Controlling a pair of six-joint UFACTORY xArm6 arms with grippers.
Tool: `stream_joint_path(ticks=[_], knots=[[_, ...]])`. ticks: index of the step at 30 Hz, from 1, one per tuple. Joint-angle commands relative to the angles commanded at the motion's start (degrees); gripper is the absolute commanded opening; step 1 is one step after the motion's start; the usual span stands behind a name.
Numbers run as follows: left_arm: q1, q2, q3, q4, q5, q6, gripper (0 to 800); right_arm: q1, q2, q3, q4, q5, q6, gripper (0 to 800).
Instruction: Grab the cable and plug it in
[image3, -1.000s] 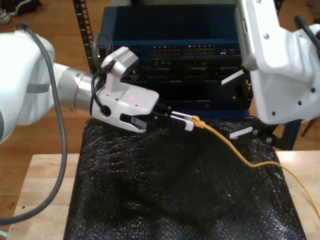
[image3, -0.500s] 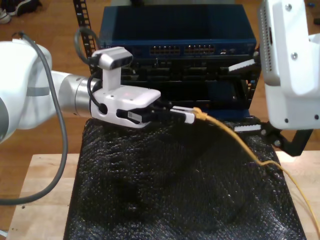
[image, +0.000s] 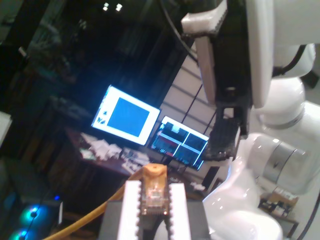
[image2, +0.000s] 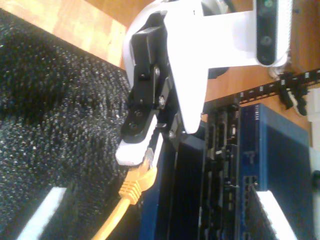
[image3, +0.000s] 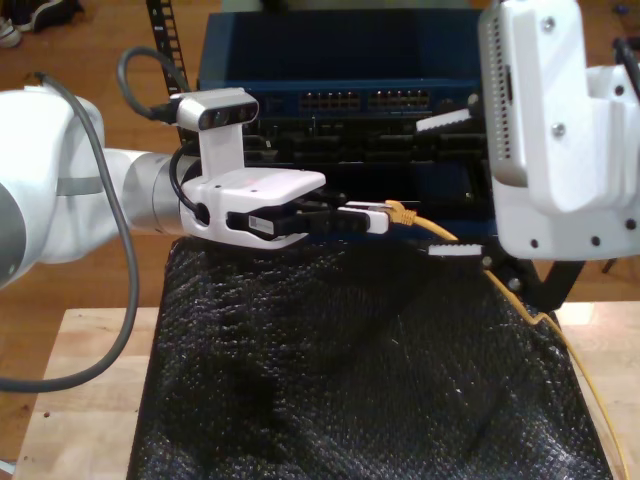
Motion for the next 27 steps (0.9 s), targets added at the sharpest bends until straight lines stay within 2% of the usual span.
stream_joint_path(ticks=[8, 17, 27], knots=[[0.0, 1.9, -0.3, -1.0, 3.4, -0.9, 13, 0.0, -2.1, 0.9, 0.1, -1.3, -1.1, 797], [-0.1, 2.5, -0.3, -3.3, 6.5, -1.3, 15, 0.1, -3.8, 3.5, 0.1, -6.3, -3.2, 799], [-0.1, 2.9, -0.4, -3.4, 7.3, -1.4, 15, 1.8, -3.9, 3.5, 0.2, -6.5, -3.3, 799]])
